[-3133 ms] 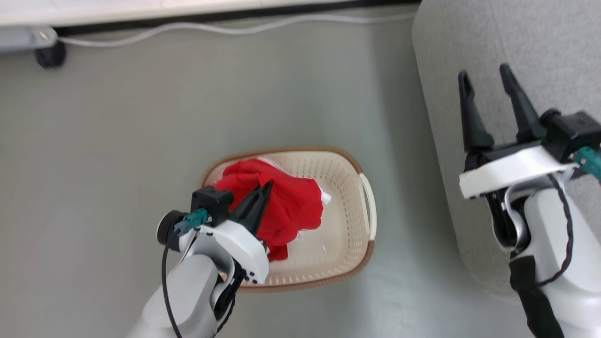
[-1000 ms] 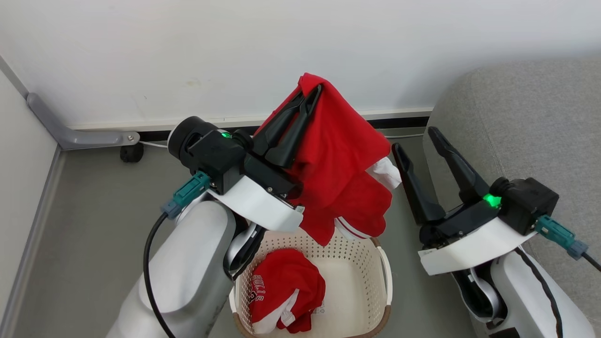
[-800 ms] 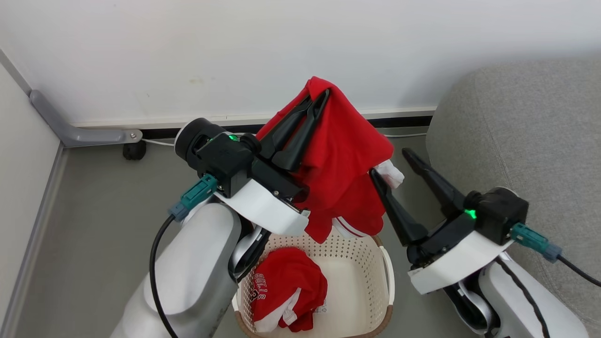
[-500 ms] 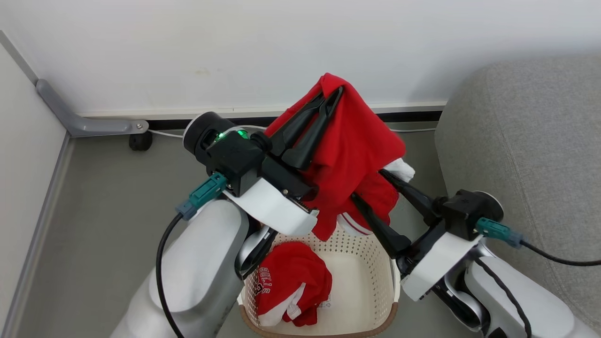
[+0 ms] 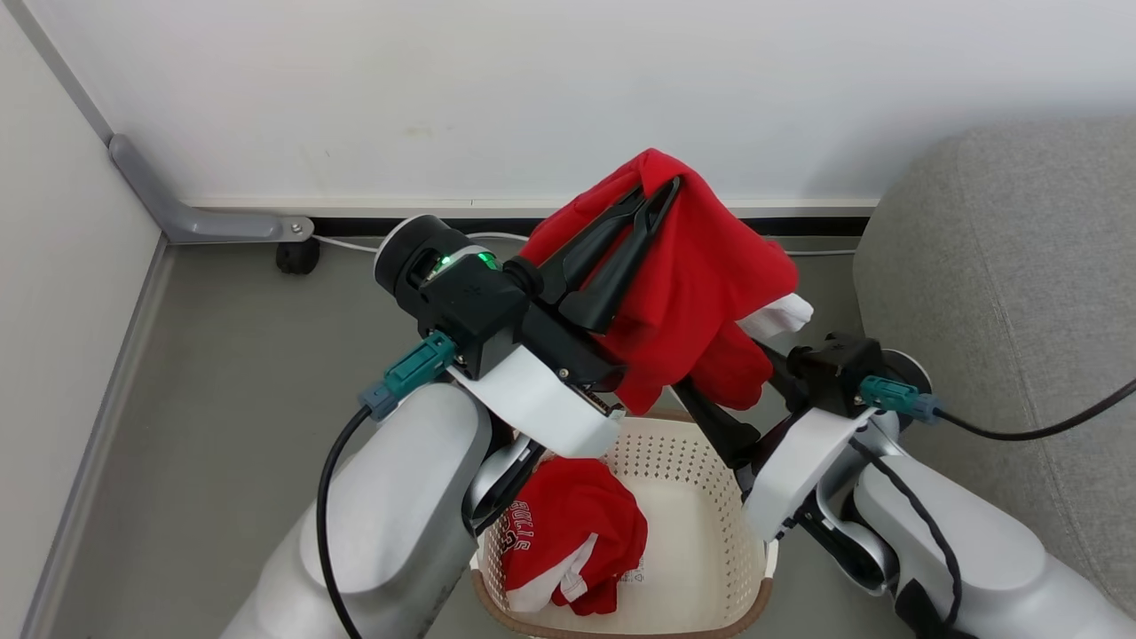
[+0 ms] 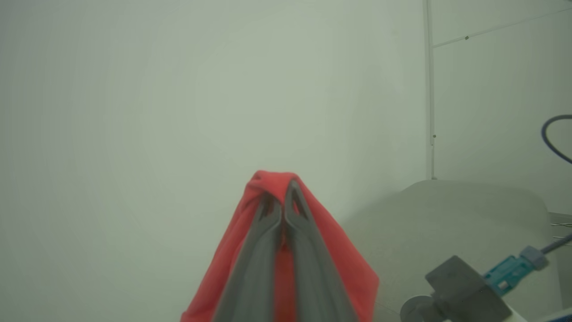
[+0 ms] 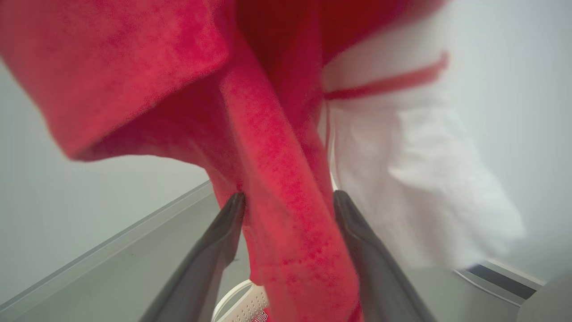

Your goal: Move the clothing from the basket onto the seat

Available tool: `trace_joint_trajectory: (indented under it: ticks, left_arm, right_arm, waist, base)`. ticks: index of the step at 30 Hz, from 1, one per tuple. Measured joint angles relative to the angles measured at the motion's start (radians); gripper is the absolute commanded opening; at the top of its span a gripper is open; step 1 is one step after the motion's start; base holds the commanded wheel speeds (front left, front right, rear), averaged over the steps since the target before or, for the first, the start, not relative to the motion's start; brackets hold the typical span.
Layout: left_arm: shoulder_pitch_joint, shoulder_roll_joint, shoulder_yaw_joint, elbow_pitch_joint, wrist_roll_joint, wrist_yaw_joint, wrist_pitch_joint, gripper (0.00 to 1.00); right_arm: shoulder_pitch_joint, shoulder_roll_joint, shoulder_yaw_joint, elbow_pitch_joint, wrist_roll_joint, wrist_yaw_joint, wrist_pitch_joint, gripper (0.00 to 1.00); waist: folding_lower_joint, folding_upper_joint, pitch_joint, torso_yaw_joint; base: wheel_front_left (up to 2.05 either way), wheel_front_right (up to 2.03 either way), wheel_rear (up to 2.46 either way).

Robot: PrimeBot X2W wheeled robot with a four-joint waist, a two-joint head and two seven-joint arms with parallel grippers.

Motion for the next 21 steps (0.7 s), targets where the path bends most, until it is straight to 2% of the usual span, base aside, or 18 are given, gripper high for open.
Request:
trace_joint_trajectory:
  ticks: [1,2,11,12,13,21]
  left_arm:
    - [0.0,0.0,0.0,0.001,0.0,0.0,0.0,0.0]
    - [0.0,0.0,0.0,0.003,-0.001,0.0,0.0,0.0]
    - [0.001,-0.002,0.015,0.033,-0.001,0.0,0.0,0.0]
    - [0.003,-0.002,0.017,0.049,-0.001,0.0,0.0,0.85]
    - [0.005,-0.002,0.019,0.054,-0.002,0.0,0.0,1.0]
    - [0.024,0.01,0.016,0.121,-0.011,0.0,0.0,1.0]
  right_arm:
    - [-0.001,0.006,0.006,0.009,0.003,0.0,0.0,0.48]
    - [-0.004,0.011,0.016,0.012,0.007,0.0,0.0,0.02]
    - [-0.004,0.014,-0.019,-0.026,0.006,0.0,0.0,0.0]
    - [-0.001,0.013,-0.038,-0.032,0.004,0.0,0.0,0.0]
    - [0.0,0.012,-0.046,-0.037,0.002,0.0,0.0,0.0]
    - [0.046,0.002,-0.142,-0.075,-0.01,0.0,0.0,0.0]
  waist:
    - [0.0,0.0,0.0,0.002]
    - [0.0,0.0,0.001,0.005]
    - [0.0,0.0,0.013,-0.013]
    - [0.0,0.0,0.015,-0.022]
    - [0.0,0.0,0.017,-0.027]
    - [-0.0001,0.0,0.03,-0.061]
  base:
    - [0.0,0.0,0.0]
    - [0.0,0.0,0.0]
    - [0.0,0.0,0.0]
    - [0.0,0.0,0.0]
    - [0.0,0.0,0.0]
    - [0.0,0.0,0.0]
